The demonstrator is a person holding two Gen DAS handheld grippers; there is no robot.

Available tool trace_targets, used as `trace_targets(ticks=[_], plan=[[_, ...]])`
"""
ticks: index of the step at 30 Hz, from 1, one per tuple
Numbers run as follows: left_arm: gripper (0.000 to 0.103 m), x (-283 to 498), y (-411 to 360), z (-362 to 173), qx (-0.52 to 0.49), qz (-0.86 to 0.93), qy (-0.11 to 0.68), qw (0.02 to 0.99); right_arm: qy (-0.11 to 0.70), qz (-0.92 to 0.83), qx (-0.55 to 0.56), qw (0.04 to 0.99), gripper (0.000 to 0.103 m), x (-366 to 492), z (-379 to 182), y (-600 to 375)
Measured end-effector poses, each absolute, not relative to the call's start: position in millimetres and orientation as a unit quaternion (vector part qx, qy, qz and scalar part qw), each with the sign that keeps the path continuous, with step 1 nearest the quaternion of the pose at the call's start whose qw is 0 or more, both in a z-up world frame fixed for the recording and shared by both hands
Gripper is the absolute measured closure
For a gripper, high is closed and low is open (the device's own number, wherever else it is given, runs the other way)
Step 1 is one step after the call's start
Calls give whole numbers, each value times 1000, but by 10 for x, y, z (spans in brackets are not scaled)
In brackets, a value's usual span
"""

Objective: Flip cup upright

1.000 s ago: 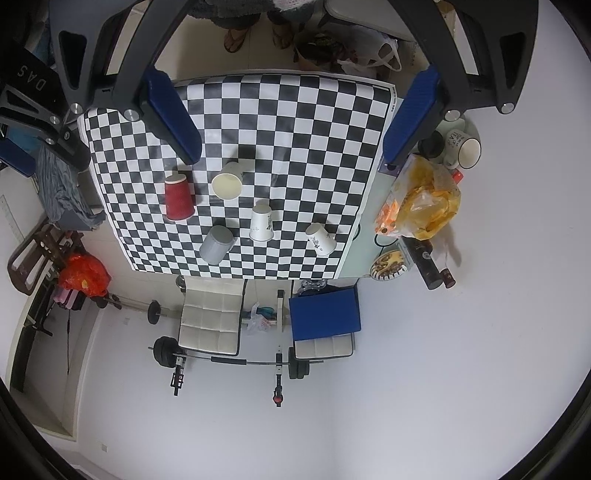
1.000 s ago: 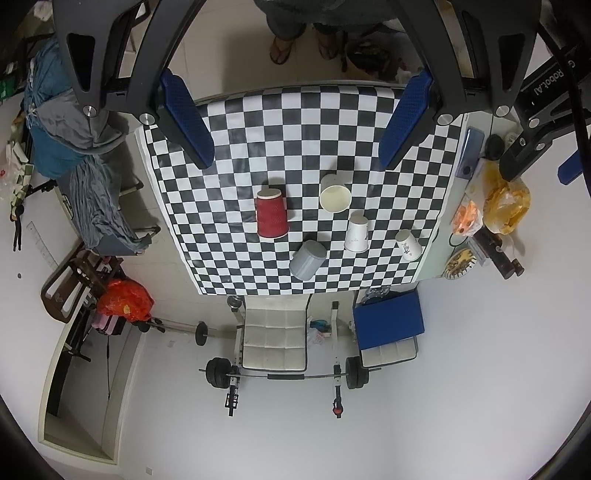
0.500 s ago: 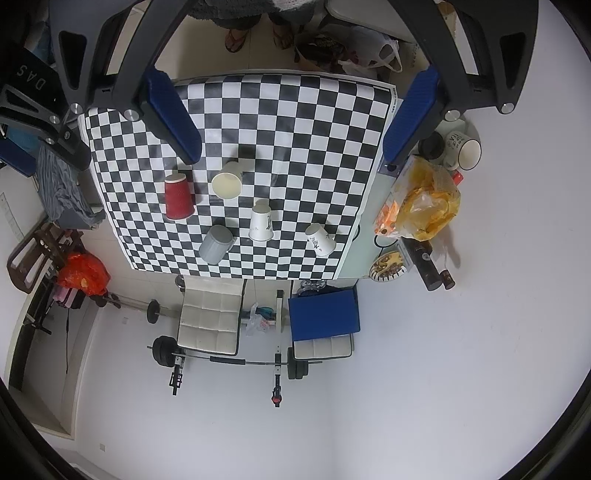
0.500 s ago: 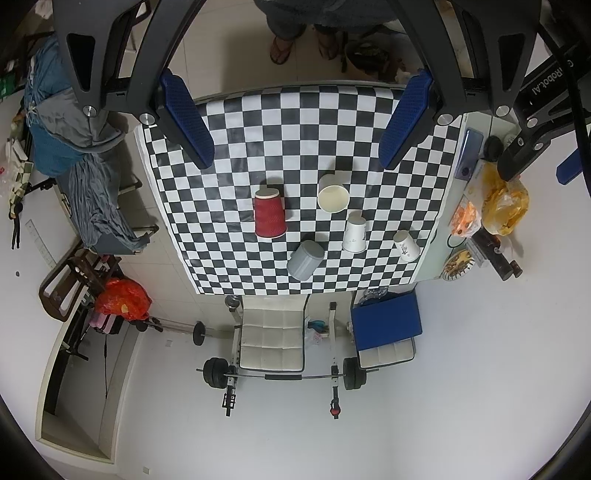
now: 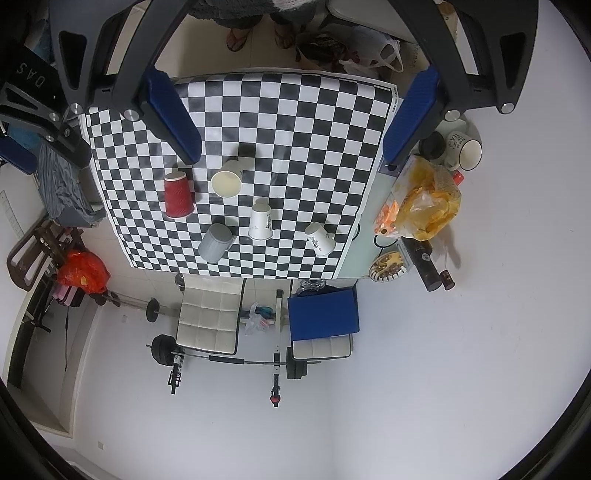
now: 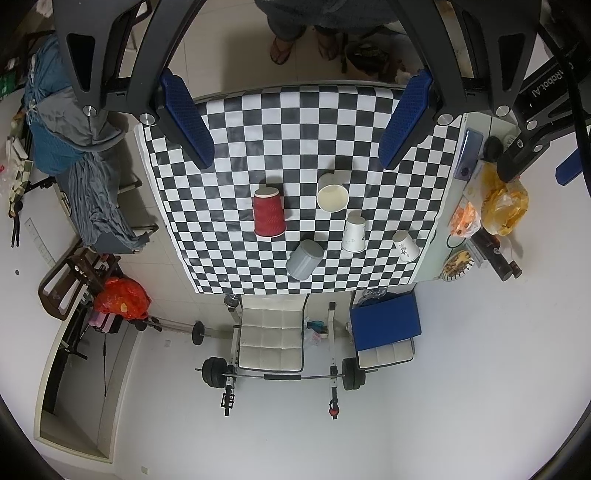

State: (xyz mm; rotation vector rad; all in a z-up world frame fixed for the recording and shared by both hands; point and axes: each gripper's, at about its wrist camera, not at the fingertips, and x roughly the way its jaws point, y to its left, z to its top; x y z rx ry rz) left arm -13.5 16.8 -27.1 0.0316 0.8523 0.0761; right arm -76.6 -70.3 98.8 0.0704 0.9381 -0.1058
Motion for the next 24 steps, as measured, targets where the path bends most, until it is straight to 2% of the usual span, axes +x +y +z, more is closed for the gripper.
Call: trace_targets(ticks=[24], plan=[[3,-151,138,-261,17,38,408,912,451,-50,32,891,11,-769,994,-659]])
